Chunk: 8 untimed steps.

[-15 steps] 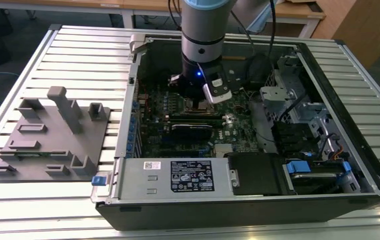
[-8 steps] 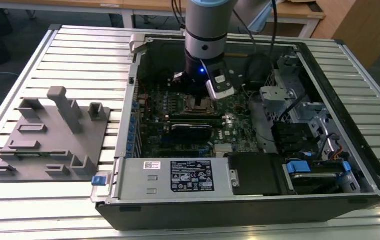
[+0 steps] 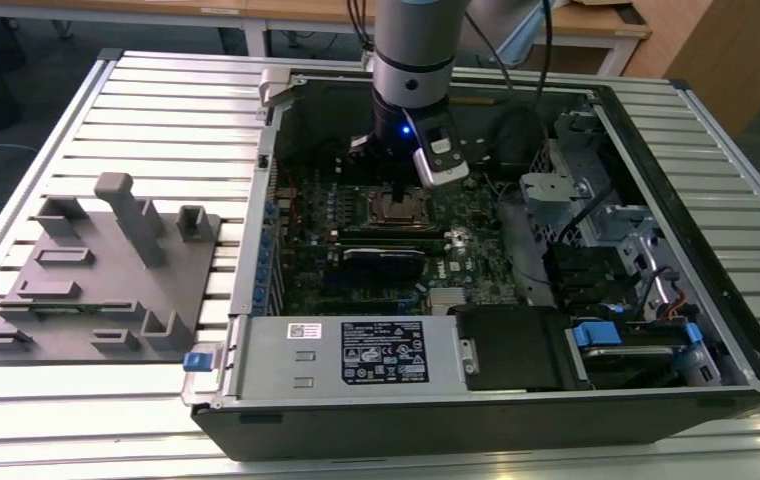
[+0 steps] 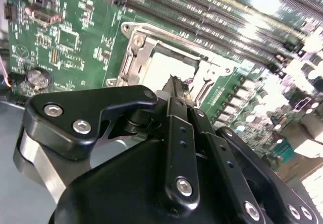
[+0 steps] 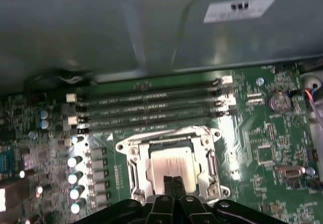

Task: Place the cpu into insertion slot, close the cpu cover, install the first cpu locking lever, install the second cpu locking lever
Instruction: 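Install the second cpu locking lever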

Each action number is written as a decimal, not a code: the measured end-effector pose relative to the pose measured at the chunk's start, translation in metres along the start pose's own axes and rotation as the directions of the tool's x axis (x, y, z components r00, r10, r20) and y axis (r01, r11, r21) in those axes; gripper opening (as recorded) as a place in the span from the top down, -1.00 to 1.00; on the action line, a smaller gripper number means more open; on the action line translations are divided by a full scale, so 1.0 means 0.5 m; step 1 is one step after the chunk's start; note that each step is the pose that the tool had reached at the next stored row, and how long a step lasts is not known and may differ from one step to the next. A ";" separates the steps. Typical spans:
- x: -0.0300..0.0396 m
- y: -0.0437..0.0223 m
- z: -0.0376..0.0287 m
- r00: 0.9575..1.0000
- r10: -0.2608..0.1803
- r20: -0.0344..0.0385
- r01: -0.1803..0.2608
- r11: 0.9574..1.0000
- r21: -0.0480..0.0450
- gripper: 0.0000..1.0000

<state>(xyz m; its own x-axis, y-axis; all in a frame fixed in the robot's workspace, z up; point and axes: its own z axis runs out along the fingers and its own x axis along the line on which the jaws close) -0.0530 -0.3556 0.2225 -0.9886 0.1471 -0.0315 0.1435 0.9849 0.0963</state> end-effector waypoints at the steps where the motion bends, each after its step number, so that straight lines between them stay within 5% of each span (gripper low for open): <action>1: -0.001 0.001 0.000 1.000 0.000 0.000 0.000 1.000 0.002 0.80; 5: -0.005 0.003 0.001 1.000 -0.001 0.002 0.001 1.000 0.016 0.80; 8: -0.006 0.003 0.001 1.000 -0.001 0.002 0.001 1.000 0.016 0.80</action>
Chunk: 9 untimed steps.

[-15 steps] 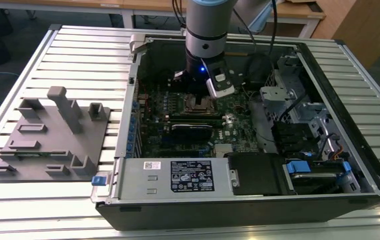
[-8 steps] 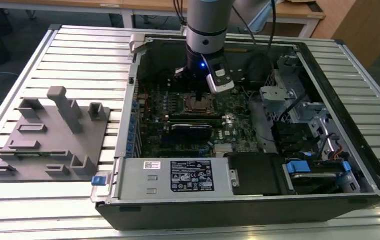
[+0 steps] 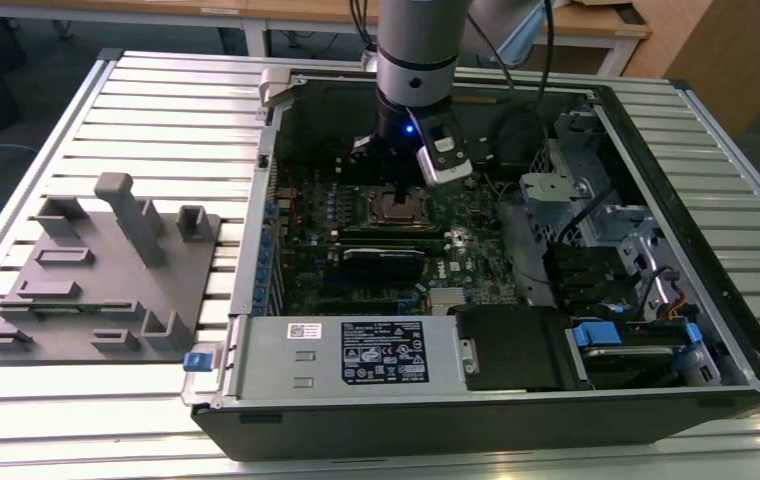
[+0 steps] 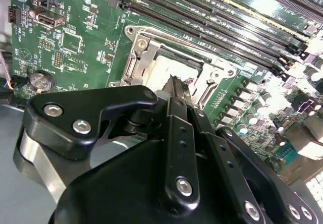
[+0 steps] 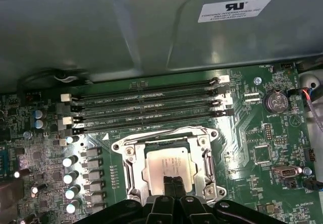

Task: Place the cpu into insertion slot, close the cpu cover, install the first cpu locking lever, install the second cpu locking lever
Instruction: 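Install the second cpu locking lever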

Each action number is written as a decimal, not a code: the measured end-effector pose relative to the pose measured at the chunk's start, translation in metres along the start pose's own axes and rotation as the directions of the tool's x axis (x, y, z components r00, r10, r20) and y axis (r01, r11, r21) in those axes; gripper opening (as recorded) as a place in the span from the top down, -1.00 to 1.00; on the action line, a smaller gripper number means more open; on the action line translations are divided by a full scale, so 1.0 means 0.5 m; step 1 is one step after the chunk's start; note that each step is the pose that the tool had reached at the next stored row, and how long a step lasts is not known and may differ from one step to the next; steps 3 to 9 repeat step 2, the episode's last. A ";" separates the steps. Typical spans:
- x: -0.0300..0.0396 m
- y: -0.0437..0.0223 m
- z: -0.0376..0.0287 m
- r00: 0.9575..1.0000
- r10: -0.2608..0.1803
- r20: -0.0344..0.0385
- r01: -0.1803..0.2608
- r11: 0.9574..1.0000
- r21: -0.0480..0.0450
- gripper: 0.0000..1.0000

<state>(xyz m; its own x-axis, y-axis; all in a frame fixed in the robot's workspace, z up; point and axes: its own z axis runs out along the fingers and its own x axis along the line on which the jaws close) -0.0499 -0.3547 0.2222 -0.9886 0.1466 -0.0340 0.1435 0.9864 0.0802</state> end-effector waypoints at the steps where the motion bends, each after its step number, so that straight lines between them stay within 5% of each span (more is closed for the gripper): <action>1: 0.000 0.000 0.000 1.000 0.000 0.000 0.000 1.000 0.000 0.80; 9: 0.000 0.000 0.000 1.000 0.000 0.000 0.000 1.000 0.000 0.80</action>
